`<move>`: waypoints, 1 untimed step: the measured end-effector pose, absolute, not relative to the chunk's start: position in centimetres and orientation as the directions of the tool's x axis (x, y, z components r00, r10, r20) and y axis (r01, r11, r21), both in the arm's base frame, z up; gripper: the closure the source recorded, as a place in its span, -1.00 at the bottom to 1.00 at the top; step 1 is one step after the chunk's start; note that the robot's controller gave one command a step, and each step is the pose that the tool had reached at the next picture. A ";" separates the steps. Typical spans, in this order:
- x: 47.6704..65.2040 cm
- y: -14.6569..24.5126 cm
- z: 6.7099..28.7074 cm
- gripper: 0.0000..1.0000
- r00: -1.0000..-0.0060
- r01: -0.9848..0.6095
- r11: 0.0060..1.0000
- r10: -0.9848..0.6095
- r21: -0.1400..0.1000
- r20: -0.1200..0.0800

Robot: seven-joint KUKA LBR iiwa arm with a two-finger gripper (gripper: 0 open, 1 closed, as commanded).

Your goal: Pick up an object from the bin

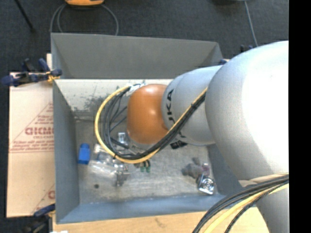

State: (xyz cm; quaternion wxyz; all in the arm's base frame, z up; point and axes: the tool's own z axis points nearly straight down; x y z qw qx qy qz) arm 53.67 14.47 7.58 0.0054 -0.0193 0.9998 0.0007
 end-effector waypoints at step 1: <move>53.7 14.6 7.9 1.00 -0.999 -0.037 0.999 -0.037 0.003 -0.014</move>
Offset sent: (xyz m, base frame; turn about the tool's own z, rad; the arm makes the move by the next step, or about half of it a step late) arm 0.0000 0.0000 0.0000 0.0000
